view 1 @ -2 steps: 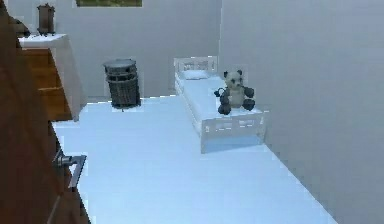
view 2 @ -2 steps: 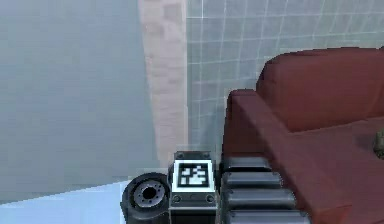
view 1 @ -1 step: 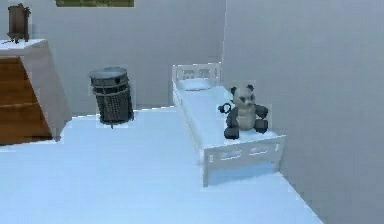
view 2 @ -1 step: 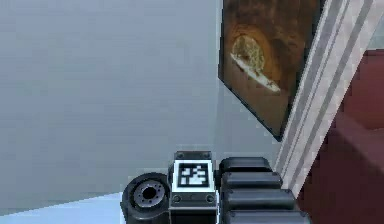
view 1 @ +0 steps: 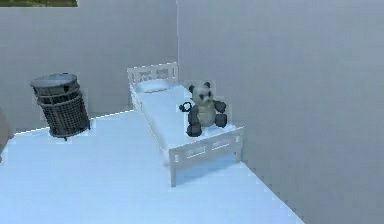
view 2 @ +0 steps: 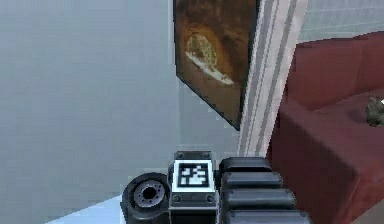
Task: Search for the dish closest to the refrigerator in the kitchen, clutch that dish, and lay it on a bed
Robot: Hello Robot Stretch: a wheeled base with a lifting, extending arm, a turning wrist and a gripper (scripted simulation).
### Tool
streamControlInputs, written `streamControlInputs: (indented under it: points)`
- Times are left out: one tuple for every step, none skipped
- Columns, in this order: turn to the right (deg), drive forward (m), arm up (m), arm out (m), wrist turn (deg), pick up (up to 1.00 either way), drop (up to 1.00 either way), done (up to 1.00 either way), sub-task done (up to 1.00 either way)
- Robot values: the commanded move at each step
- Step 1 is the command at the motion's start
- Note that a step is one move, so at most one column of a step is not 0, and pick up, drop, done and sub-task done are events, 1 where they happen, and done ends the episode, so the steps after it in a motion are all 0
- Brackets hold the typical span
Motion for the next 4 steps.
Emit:
streamControlInputs:
  points:
    - [0.0,0.05,0.00,0.00,0.0,0.00,0.00,0.00,0.00]
    - [-15.0,0.00,0.00,0.00,0.0,0.00,0.00,0.00,0.00]
    - [0.0,0.45,0.00,0.00,0.0,0.00,0.00,0.00,0.00]
    - [-21.0,0.00,0.00,0.00,0.0,0.00,0.00,0.00,0.00]
